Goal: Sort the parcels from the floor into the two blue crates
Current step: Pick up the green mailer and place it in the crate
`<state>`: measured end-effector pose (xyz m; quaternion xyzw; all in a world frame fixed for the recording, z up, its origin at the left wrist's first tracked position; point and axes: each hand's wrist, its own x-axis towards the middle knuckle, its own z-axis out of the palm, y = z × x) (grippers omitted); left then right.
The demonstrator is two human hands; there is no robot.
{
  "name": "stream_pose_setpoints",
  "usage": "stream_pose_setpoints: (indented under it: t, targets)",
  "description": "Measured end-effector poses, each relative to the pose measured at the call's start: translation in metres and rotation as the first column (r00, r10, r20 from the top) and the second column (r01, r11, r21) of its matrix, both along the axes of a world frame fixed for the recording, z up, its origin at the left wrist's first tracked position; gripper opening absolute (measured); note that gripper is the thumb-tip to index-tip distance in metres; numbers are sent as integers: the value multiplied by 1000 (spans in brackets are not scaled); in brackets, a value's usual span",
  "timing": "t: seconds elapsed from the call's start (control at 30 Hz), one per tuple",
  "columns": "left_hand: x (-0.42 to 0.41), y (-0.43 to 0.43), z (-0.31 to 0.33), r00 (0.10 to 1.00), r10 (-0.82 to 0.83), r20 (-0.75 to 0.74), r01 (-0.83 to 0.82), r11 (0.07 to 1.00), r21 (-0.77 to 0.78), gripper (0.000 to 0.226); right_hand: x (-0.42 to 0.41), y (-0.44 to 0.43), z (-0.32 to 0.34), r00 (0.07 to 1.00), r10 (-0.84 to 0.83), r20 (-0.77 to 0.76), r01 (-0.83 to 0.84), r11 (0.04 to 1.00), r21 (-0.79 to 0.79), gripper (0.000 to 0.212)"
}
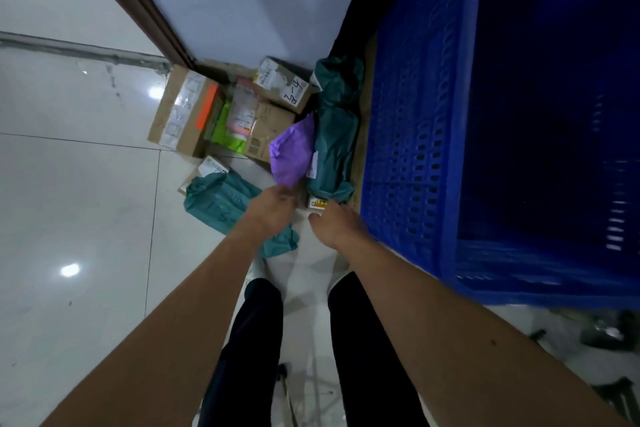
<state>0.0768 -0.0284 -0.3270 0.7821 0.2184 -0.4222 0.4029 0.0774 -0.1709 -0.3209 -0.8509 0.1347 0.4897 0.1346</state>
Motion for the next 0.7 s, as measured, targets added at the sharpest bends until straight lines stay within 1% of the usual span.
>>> stream_pose_setpoints:
  t: [0.07,0.17,0.23,0.33,0.43,0.53,0.6,0.63,0.67,0.7]
  targets:
    - [-1,6,-28,1000,-3,10,2,999,48,36,-1,2,-29,1000,-4,-25,4,1000,-5,68]
    - [-1,24,-68,996,-72,49,63,983,170,37,-8,13,-65,995,-56,-85,57,998,15,61]
    - [1,38,-88,983,-171,73,147,956,254,38,-14,23,-87,982,-139,-126,144,989,26,59]
    - [8,59,-108,937,-333,104,281,896,343,41,-22,39,-113,941,-273,-202,284,958,30,58]
    - [14,77,-117,886,-436,159,343,845,410,38,-30,53,-128,875,-400,-275,425,904,38,59]
    - [18,91,-118,832,-486,267,331,822,463,35,-33,61,-137,784,-528,-327,565,825,24,60]
    - [20,98,-116,793,-526,308,310,783,539,34,-33,63,-137,714,-599,-363,644,765,5,57]
    - [20,103,-115,782,-538,313,294,763,576,33,-33,64,-136,675,-632,-381,683,730,1,55]
    - [20,107,-113,790,-533,304,272,749,604,34,-32,65,-134,649,-651,-393,708,706,-2,56]
    - [20,112,-112,817,-507,273,253,742,621,36,-32,67,-134,640,-657,-400,716,698,-1,60]
